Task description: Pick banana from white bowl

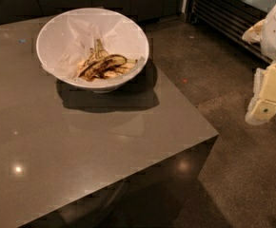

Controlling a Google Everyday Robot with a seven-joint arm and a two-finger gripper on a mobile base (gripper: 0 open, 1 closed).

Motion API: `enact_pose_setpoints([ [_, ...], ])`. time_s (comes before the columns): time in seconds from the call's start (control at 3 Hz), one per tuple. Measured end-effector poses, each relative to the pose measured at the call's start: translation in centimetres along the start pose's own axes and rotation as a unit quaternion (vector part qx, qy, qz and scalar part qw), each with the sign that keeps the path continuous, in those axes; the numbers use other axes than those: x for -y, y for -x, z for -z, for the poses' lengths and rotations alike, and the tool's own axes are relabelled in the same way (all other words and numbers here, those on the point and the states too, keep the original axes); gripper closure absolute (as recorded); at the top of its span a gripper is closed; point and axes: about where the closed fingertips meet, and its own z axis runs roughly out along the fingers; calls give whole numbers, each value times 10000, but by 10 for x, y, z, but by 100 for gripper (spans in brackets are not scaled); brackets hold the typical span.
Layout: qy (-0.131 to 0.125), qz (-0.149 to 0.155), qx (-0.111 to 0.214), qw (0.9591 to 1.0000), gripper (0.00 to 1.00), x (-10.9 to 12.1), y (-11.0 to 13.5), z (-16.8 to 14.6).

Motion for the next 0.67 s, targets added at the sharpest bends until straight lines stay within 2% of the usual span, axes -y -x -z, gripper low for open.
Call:
enact_pose_setpoints([
  [0.33,0,0,0,10000,0,0,0,0],
  [0.67,-75,-14,167,9998,0,12,17,2],
])
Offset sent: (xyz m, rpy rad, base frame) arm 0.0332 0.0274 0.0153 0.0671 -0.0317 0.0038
